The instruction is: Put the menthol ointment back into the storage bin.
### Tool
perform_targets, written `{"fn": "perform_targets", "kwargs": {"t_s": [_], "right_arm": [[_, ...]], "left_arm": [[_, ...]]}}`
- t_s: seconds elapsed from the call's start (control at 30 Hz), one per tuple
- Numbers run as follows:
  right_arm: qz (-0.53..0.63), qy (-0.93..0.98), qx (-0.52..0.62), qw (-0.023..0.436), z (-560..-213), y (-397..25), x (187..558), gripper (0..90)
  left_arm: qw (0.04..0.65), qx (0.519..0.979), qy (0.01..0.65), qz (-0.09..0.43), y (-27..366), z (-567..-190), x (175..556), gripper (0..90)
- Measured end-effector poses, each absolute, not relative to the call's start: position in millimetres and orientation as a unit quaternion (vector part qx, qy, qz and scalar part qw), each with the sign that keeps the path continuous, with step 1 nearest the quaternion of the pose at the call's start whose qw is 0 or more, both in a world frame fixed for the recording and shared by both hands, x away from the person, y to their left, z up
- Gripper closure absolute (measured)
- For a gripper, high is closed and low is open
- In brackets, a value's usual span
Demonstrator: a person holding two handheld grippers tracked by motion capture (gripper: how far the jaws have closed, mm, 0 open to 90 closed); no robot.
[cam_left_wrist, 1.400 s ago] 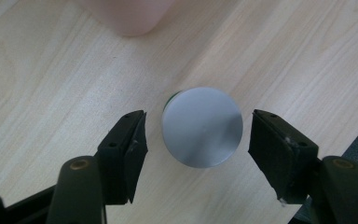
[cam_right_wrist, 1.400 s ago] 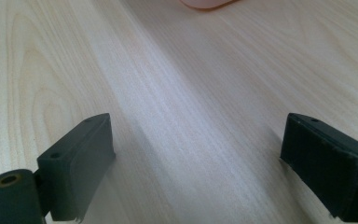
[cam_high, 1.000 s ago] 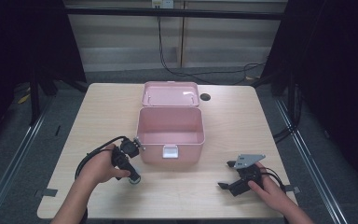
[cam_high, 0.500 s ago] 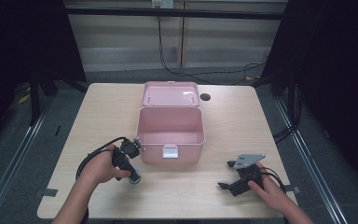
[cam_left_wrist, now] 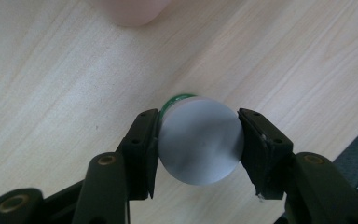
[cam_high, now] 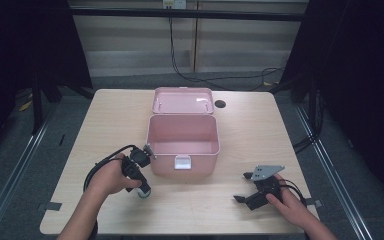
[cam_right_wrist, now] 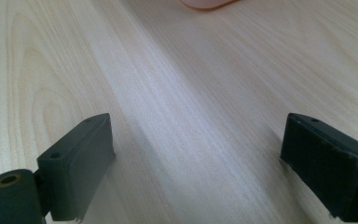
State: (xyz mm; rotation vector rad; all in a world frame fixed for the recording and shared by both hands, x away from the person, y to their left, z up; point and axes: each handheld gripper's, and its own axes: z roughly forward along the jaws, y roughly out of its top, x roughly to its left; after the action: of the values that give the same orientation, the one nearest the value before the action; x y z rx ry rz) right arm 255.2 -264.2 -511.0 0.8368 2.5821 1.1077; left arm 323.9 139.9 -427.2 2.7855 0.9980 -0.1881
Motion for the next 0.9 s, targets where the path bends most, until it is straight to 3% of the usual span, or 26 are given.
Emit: {"fn": "perform_targets", "kwargs": {"t_s": [0.9], "right_arm": [[0.377,0.876,0.284,0.105,-511,-264,255,8.7]], "left_arm": [[0.087,0.917,0.382,-0.069,138,-355,337,50.0]]}}
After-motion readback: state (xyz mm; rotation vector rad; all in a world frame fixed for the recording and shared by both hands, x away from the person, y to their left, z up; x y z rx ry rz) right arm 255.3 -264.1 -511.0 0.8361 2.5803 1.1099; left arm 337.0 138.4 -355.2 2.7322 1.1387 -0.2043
